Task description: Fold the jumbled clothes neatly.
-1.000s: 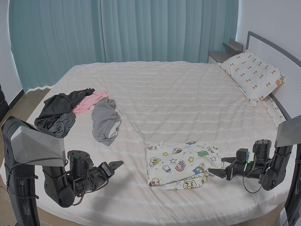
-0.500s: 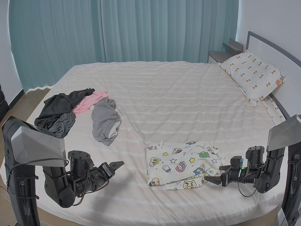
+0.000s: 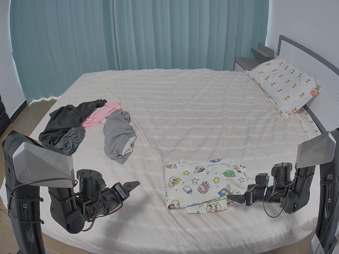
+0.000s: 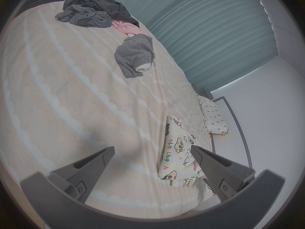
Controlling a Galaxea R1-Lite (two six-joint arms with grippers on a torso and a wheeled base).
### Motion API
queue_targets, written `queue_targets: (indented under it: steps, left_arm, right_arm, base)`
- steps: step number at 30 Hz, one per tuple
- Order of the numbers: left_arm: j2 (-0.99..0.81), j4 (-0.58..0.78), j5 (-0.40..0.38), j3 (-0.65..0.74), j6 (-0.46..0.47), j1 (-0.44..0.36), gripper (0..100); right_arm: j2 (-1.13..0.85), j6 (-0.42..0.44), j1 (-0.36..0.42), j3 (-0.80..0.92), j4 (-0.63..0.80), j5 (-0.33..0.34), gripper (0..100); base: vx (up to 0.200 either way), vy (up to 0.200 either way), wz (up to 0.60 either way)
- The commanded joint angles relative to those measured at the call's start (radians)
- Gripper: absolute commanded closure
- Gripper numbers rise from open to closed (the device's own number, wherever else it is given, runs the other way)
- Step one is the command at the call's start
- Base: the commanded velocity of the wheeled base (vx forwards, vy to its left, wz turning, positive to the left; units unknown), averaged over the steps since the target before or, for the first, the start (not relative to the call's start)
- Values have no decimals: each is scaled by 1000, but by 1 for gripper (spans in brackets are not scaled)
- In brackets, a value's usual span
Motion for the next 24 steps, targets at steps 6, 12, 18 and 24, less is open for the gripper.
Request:
queue_targets:
  steps: [6,12,18,24]
  left_arm:
    - [1,0,8,-3,0,0,0]
    - [1,0,9,-3,-2,2,0]
    - [-1,0,9,-3,-2,2,0]
    - [-1,0,8,-3,-2,2,0]
  right_arm:
    - [17,-3,-15,-26,17,-30,100]
    - [0,2,-15,-16,16,-34,100]
    - [-70,2,-44,47,30,-12,100]
    - [-146,-3,-119,67,162,62,100]
  base:
    - [0,0,0]
    - [0,0,0]
    - [0,0,0]
    - [0,0,0]
